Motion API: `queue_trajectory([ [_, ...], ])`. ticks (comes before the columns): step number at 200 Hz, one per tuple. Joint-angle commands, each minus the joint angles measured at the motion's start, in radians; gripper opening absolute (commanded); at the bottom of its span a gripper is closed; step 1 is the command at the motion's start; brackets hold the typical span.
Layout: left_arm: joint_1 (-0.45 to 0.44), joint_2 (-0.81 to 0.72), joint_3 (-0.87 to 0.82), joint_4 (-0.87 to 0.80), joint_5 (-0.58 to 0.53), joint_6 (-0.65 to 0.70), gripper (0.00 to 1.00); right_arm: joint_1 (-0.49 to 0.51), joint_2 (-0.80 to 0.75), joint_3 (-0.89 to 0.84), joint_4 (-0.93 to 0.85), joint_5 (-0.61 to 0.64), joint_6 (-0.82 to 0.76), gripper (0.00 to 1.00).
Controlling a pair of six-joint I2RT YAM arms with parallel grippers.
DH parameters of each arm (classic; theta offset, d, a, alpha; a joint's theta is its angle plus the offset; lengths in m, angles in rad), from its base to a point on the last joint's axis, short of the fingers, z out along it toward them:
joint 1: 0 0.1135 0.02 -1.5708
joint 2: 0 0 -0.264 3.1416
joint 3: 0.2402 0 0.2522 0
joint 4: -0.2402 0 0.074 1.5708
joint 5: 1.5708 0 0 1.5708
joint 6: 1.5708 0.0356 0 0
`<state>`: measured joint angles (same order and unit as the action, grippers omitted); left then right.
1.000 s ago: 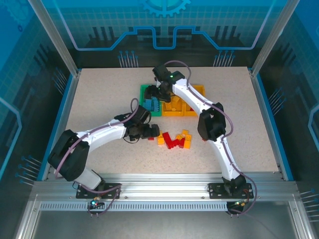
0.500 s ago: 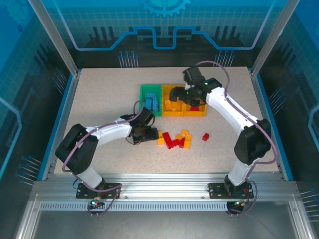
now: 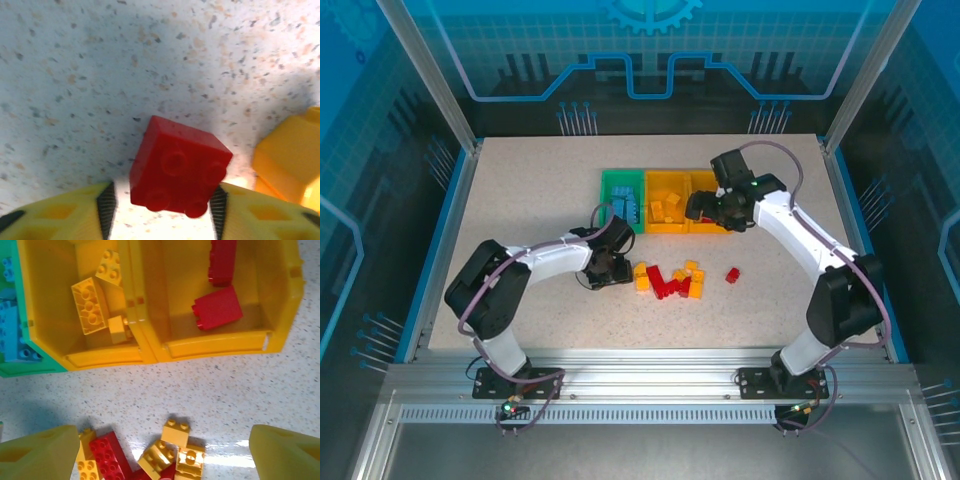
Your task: Sort the legos into containers by color
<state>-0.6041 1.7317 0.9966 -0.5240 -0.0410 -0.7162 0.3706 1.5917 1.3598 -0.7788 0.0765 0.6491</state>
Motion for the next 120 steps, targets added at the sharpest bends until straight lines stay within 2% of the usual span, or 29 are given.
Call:
queue_trajectory([
  [1, 0.000, 0.049, 0.020, 0.039, 0.006, 0.028, 0.44, -0.019, -0.052, -0.058, -0.009, 0.050, -0.019, 0.90],
  [28, 0.014, 0.047, 0.028, 0.033, 0.013, 0.037, 0.35, -0.049, -0.109, -0.132, -0.001, 0.078, -0.021, 0.91],
  [54, 0.016, 0.003, 0.058, 0.013, -0.006, 0.059, 0.30, -0.065, -0.163, -0.212, 0.013, 0.099, -0.052, 0.90],
  [80, 0.016, -0.021, 0.136, -0.029, -0.013, 0.099, 0.28, -0.066, -0.192, -0.295, 0.005, 0.088, -0.054, 0.90],
  [120, 0.016, 0.001, 0.330, -0.075, 0.002, 0.171, 0.28, -0.066, -0.266, -0.468, 0.047, 0.061, 0.048, 0.89],
])
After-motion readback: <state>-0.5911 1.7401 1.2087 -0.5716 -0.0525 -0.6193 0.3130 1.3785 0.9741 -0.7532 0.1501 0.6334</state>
